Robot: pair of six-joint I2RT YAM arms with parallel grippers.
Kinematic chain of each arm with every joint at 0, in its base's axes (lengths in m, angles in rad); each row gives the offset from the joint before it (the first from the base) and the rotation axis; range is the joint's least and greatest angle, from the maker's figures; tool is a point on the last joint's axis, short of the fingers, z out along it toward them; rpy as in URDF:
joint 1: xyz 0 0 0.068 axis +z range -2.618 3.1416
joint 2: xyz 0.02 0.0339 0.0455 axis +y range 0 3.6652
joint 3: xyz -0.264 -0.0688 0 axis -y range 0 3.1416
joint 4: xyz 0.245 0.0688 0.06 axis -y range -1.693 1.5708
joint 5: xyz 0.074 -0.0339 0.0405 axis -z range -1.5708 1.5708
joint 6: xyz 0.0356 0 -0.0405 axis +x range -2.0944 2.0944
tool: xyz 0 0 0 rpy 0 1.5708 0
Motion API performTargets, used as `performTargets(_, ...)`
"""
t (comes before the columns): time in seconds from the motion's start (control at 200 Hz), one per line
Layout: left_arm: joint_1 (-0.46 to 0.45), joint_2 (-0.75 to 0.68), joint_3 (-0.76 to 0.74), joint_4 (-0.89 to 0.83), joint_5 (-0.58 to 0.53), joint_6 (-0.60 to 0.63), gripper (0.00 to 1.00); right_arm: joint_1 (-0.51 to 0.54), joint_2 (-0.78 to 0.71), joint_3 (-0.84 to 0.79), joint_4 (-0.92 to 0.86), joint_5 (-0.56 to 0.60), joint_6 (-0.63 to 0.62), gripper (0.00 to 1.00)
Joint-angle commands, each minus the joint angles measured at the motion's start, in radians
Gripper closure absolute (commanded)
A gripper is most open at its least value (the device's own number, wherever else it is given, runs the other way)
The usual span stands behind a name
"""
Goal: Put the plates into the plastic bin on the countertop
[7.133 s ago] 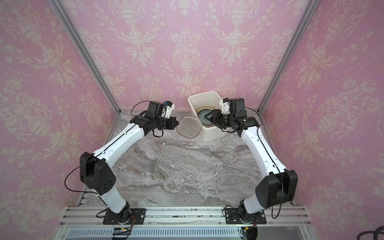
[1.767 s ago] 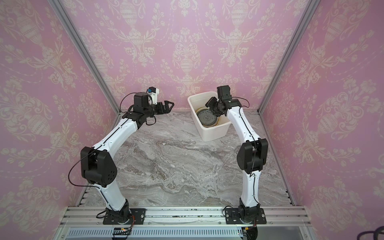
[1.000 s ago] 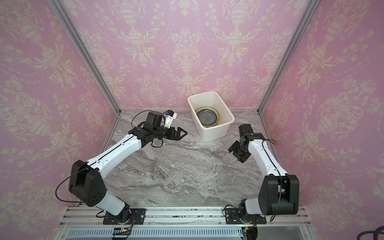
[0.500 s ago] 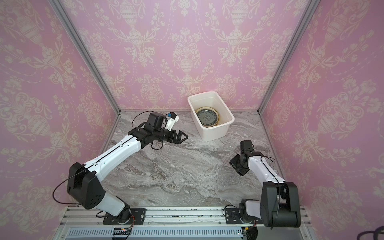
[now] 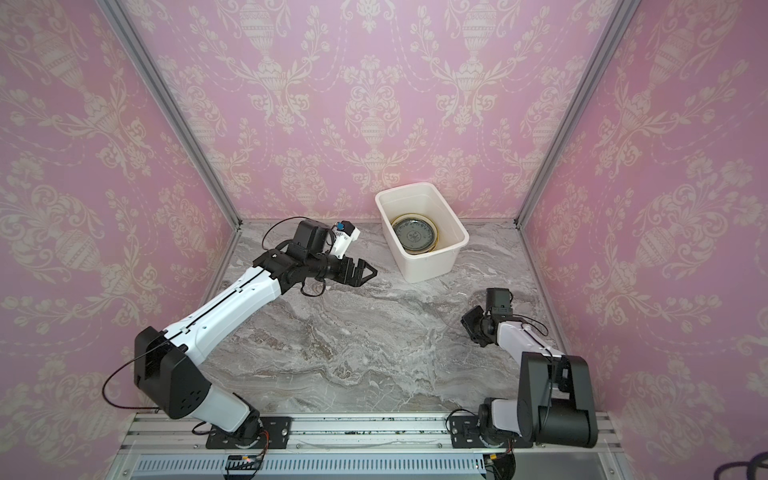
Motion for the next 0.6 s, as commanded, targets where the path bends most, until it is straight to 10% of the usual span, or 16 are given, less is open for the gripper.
performTargets(0.0,-0.009,-0.001,0.044,-0.048,-0.028,0.030,0.01,-0.008,0.043,-0.056,0.124,-0.038,0.019,0.67)
performTargets(0.595,-0.014,0.063,0.162,-0.105,-0.045,0.043,0.01,-0.009,0.117,-0.030,0.219,-0.113,-0.024,1.00)
